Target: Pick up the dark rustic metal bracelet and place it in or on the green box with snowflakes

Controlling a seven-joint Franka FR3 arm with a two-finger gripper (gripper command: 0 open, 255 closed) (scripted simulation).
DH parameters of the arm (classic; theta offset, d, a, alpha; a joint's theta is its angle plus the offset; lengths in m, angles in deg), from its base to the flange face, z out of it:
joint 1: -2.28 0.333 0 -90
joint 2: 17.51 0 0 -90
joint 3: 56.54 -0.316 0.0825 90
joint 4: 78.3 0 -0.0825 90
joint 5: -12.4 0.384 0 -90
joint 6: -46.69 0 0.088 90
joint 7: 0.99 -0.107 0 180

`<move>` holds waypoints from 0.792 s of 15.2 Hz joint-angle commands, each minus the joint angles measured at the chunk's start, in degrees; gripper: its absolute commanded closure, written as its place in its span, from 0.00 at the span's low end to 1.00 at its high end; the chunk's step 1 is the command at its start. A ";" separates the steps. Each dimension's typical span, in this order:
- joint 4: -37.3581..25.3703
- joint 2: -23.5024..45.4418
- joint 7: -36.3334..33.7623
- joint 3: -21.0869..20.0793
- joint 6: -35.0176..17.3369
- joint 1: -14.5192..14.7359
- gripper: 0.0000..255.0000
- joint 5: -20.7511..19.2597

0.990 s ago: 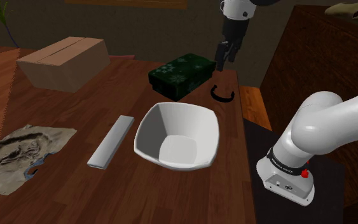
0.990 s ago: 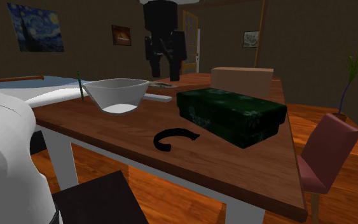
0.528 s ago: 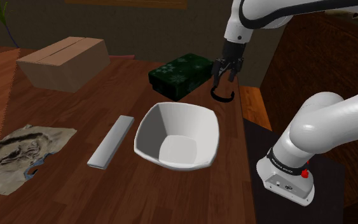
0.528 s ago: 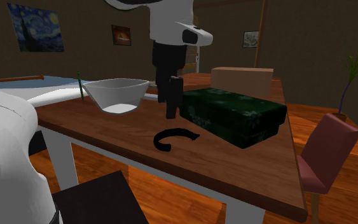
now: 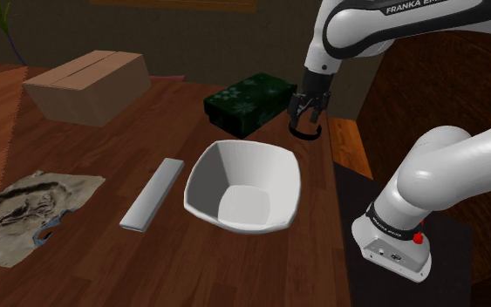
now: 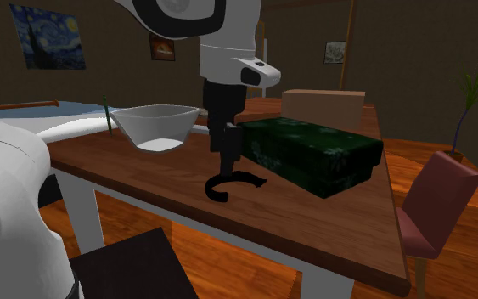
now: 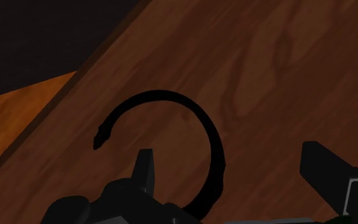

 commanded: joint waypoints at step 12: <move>0.13 0.03 0.01 -0.01 -0.17 0.01 1.00 0.02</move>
